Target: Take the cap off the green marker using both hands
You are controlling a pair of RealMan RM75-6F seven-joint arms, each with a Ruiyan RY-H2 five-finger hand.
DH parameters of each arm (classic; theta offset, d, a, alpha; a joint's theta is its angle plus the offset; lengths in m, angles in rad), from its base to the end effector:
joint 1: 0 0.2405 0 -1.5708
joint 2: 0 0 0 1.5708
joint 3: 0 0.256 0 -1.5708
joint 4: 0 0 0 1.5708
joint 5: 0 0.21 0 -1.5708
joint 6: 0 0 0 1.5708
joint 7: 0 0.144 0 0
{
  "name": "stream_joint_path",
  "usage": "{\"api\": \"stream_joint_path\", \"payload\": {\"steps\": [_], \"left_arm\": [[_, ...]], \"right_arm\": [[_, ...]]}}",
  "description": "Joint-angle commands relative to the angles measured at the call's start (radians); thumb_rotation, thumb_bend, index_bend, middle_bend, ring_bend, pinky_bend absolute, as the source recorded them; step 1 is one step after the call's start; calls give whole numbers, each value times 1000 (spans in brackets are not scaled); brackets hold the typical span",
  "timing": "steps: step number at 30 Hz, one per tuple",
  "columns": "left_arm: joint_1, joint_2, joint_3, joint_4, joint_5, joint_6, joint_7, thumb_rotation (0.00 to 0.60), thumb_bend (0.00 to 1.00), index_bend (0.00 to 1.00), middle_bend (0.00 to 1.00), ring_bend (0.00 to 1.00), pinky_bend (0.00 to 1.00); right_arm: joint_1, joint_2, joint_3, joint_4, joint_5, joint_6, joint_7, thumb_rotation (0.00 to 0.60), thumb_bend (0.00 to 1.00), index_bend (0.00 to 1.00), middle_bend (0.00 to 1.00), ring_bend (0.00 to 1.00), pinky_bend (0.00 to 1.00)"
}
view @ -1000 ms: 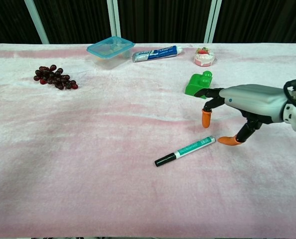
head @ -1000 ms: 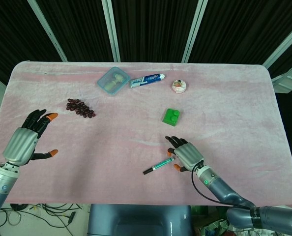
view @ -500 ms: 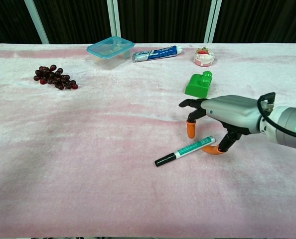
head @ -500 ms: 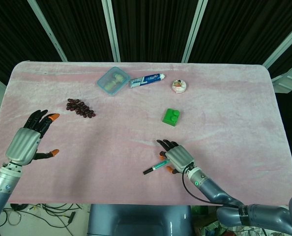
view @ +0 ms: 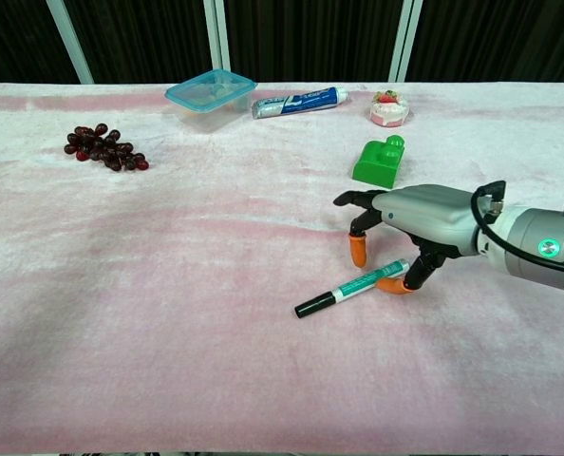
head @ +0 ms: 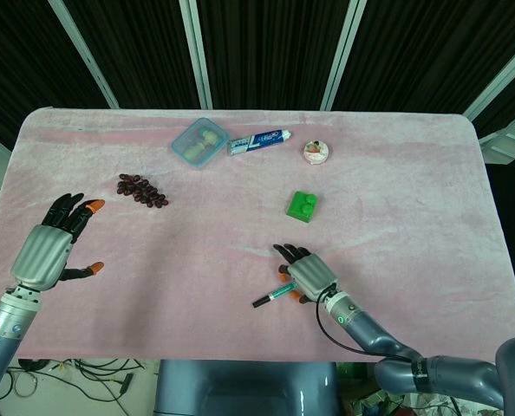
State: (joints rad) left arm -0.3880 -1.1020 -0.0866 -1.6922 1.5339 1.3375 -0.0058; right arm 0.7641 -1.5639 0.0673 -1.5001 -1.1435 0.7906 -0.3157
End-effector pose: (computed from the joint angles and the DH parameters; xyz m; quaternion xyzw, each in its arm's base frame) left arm -0.2264 0.2659 0.1408 -0.6740 -0.3322 -0.4598 0.4732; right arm -0.1541 -0.3051 -0.0578 0.8133 -0.3940 0.2915 0.3136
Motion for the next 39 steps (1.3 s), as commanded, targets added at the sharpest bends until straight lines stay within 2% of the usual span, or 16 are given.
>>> {"api": "stream_joint_path", "payload": {"steps": [1, 39], "left_arm": [[1, 0, 0, 0, 1, 1, 1, 600, 88, 95, 131, 0, 29], [9, 3, -8, 6, -8, -2, 8, 600, 88, 101, 131, 0, 30]], "right_arm": [[1, -3, -1, 4, 0, -2, 1, 600, 263, 514, 0, 10, 162], [-1, -30, -9, 48, -6, -12, 38, 600, 303, 567, 0, 10, 162]]}}
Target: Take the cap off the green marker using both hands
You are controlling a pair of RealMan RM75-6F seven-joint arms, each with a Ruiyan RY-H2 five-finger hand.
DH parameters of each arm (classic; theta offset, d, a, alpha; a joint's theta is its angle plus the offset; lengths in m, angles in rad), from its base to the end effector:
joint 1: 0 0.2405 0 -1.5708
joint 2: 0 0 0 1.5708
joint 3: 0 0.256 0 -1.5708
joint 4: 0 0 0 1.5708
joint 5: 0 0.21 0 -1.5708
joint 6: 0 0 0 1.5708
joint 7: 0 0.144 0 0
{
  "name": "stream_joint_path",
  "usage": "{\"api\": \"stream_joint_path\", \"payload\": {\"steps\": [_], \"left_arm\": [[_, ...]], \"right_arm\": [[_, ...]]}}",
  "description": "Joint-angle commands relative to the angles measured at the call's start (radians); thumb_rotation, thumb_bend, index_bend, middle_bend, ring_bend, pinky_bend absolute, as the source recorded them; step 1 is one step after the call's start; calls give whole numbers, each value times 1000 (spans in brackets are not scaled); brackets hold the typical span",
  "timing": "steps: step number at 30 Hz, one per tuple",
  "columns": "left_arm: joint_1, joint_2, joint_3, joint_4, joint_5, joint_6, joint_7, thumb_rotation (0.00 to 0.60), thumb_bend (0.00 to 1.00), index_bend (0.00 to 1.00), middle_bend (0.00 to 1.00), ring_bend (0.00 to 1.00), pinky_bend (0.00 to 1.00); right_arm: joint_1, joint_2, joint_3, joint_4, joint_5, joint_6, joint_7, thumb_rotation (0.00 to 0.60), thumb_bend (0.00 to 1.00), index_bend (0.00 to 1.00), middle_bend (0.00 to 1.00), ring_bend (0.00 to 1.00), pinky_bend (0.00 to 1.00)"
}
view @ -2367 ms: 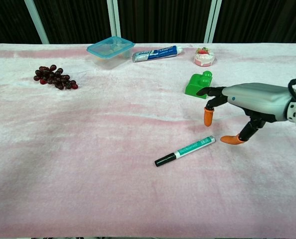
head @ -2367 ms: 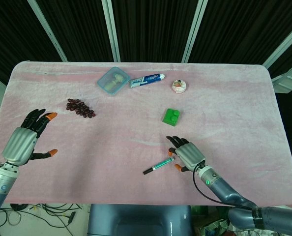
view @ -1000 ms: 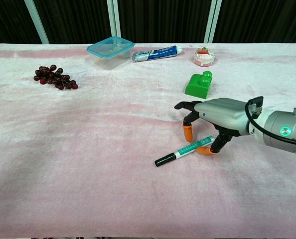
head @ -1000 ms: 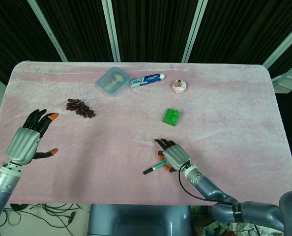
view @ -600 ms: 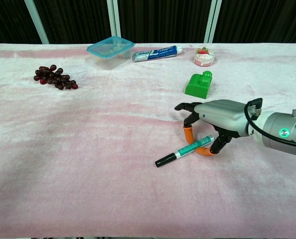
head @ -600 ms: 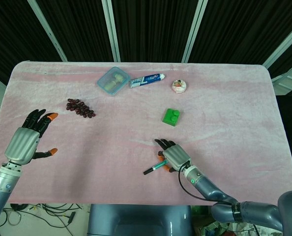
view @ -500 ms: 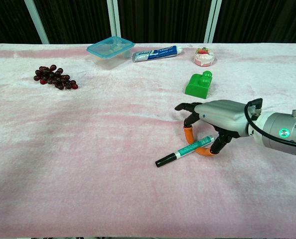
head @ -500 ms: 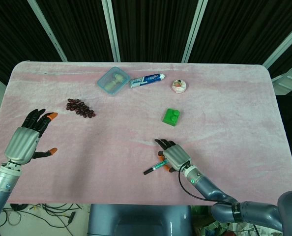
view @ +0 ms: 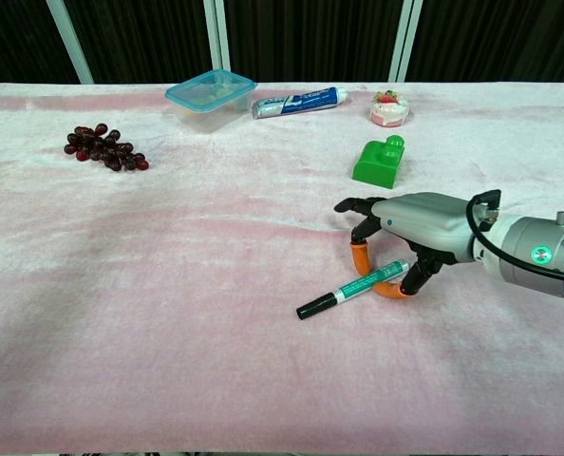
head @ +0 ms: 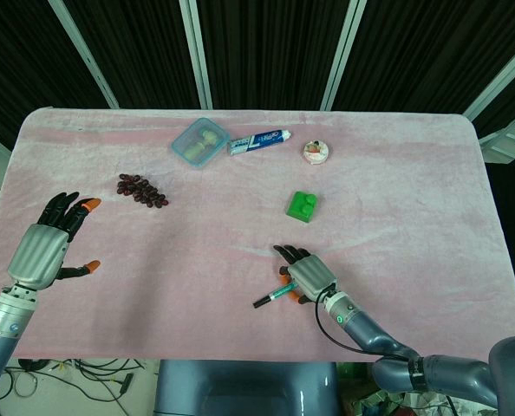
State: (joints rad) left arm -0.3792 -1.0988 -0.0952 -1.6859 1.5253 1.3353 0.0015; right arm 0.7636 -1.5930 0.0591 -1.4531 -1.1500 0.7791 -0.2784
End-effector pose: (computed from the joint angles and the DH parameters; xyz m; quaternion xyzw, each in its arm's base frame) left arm -0.2302 0.2665 0.1437 -0.6713 -0.3308 -0.4550 0.4827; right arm -0.1600 -0.3058 -0.0663 0.8104 -0.4052 0.2874 0.3105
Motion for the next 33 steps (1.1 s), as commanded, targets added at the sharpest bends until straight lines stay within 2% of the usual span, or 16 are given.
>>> {"api": "stream_joint_path", "payload": {"steps": [1, 5, 10, 17, 27, 29, 33], "left_arm": [[1, 0, 0, 0, 1, 1, 0, 600, 88, 101, 131, 0, 29], [2, 0, 1, -2, 4, 2, 2, 600, 87, 101, 131, 0, 29], [3, 1, 0, -3, 5, 4, 3, 600, 88, 102, 131, 0, 30], [4, 2, 1, -5, 8, 5, 2, 600, 88, 102, 131, 0, 30], [-6, -8, 5, -12, 13, -16, 25, 600, 88, 104, 131, 0, 30], [-17, -16, 5, -14, 18, -30, 33, 600, 88, 107, 133, 0, 29], [-59, -42, 4, -33, 30, -87, 45, 600, 88, 118, 140, 0, 29]], "right_arm": [[0, -1, -1, 1, 0, -1, 1, 600, 313, 583, 0, 10, 162], [-1, -2, -2, 2, -4, 0, 4, 600, 355, 681, 0, 11, 162], [-8, 4, 3, -10, -9, 8, 25, 600, 383, 746, 0, 11, 162], [-25, 39, 26, -48, -13, 16, 108, 600, 394, 782, 0, 11, 162], [-46, 155, 66, -140, -24, 11, 247, 600, 395, 796, 0, 11, 162], [-47, 184, 81, -162, -10, 8, 262, 600, 395, 800, 0, 11, 162], [-30, 260, 128, -226, 102, -18, 263, 600, 395, 804, 0, 11, 162]]}}
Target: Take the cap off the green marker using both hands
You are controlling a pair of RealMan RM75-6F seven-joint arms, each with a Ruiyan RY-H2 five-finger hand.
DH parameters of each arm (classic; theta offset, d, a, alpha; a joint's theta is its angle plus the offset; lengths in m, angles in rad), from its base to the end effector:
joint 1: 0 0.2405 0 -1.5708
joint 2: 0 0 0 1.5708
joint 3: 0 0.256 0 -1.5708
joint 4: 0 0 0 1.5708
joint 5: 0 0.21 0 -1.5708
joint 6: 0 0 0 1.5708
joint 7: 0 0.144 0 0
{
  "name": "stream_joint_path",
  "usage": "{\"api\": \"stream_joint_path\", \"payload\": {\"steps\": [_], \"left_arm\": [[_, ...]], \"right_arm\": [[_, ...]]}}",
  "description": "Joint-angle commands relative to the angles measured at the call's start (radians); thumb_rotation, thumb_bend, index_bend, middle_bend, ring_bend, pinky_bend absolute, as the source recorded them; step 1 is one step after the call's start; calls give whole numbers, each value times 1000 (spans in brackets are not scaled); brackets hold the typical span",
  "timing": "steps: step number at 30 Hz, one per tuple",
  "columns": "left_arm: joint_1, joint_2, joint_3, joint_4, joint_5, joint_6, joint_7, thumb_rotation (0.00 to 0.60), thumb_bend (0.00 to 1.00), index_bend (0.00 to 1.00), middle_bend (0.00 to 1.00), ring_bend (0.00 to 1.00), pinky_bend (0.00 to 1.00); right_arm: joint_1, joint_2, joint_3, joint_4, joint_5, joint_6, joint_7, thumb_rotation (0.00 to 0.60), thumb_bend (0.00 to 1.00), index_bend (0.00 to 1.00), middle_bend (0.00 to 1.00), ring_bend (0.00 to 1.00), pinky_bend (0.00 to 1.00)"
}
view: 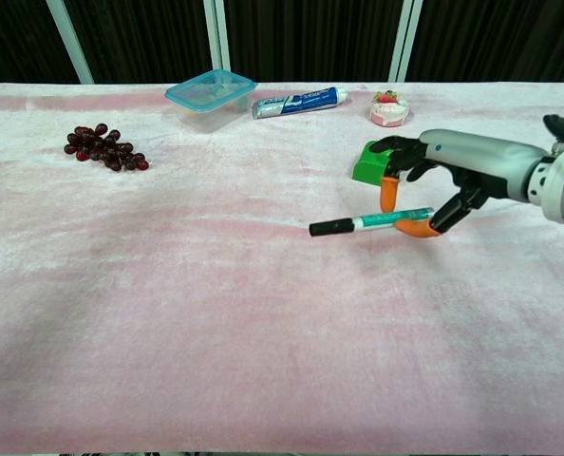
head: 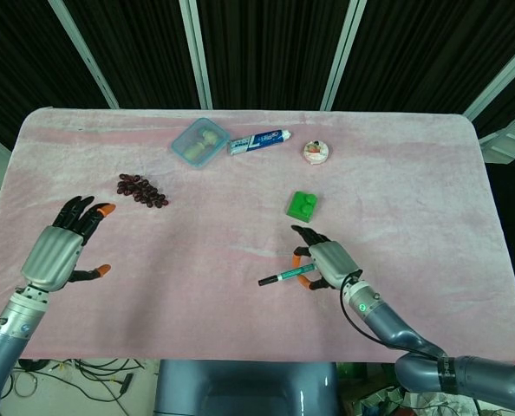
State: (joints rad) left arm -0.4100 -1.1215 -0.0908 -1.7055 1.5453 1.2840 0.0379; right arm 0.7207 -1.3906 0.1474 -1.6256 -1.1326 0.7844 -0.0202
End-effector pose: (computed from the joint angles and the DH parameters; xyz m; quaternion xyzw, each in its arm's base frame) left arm -0.2165 0.2686 0.1265 -0.6958 -0.3269 -0.4476 0.4567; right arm -0.1579 -0.3213 -0.0010 0.7229 -0.5096 0.3575 0.2998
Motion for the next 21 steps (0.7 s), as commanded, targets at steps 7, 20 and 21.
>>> {"api": "stream_joint_path", "payload": {"steps": [7, 20, 21], "left_arm": [[-110, -107, -13, -23, 17, -133, 87, 600, 88, 128, 142, 0, 29], [-233, -300, -94, 21, -61, -210, 202, 600, 89, 176, 156, 0, 30], [-240, -314, -98, 27, -72, -217, 204, 600, 89, 179, 156, 0, 30]], "right_arm": [[77, 157, 84, -147, 257, -43, -68, 600, 395, 810, 0, 11, 162], [211, 118, 106, -190, 518, -11, -154, 600, 395, 817, 0, 11, 162], [217, 108, 106, -188, 526, -5, -156, 600, 395, 817, 0, 11, 162]]}}
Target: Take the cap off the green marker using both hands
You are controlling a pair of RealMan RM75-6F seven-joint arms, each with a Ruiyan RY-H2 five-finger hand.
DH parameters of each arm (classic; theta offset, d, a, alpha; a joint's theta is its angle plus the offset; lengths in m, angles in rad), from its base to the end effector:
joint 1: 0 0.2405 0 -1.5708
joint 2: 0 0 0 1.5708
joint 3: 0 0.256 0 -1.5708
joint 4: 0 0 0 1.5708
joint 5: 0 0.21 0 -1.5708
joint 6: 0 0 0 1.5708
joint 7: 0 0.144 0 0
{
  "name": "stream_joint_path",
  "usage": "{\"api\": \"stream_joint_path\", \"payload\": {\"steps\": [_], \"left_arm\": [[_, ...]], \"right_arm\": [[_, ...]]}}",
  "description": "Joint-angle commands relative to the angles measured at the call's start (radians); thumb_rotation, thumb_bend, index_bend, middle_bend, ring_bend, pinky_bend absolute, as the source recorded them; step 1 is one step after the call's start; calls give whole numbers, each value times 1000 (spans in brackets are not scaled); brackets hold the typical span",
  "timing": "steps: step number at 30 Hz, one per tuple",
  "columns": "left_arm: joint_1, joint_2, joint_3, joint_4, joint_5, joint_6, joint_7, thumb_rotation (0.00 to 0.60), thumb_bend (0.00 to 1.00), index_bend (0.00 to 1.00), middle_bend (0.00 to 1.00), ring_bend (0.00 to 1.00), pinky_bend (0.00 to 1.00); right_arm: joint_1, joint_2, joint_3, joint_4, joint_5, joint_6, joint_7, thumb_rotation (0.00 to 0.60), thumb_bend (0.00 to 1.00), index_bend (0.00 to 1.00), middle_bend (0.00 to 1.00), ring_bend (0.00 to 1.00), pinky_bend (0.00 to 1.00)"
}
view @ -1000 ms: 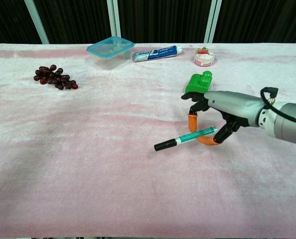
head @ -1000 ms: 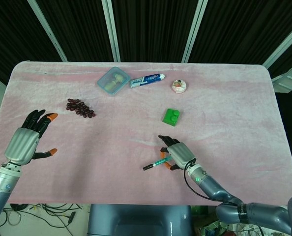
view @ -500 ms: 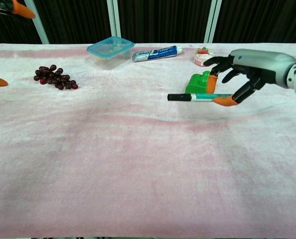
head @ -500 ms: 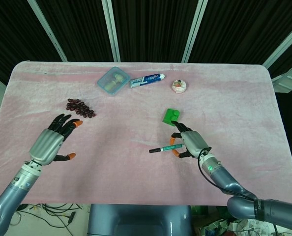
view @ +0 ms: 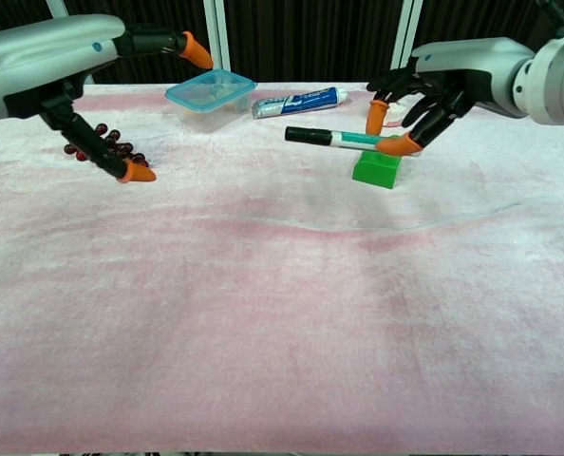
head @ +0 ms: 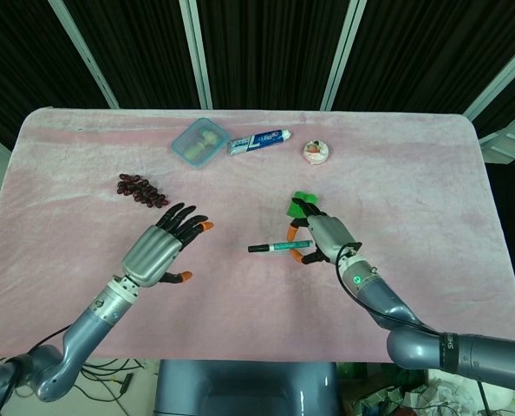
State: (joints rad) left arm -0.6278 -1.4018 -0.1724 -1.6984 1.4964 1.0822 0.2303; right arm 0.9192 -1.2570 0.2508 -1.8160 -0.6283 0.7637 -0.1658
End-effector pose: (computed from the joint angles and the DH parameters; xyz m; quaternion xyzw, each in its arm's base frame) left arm -0.1164 0.2975 0.0321 -0.7544 -0.2935 -0.4733 0.3476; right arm -0.0958 -0.3518 0.0352 0.6698 -0.5763 0.3587 0.3011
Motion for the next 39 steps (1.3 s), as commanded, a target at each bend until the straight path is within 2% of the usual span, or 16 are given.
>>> {"api": "stream_joint_path", "payload": {"steps": [1, 10, 20, 39], "left_arm": [[-29, -46, -20, 27, -35, -22, 12, 600, 90, 183, 156, 0, 30], [-79, -137, -26, 86, -39, -30, -3, 600, 149, 259, 165, 0, 30], [-114, -201, -25, 126, -55, -40, 9, 600, 230, 345, 175, 0, 30], [-127, -216, -22, 174, -52, 0, -21, 600, 278, 400, 179, 0, 30]], "right_arm": [[25, -37, 2, 5, 30, 20, -11, 600, 395, 817, 0, 11, 162], [54, -89, -1, 19, 63, 47, -14, 600, 395, 822, 0, 11, 162], [53, -85, -5, 14, 58, 57, 1, 600, 395, 828, 0, 11, 162], [27, -77, -14, 17, 25, 54, 46, 600, 404, 837, 0, 11, 162]]}}
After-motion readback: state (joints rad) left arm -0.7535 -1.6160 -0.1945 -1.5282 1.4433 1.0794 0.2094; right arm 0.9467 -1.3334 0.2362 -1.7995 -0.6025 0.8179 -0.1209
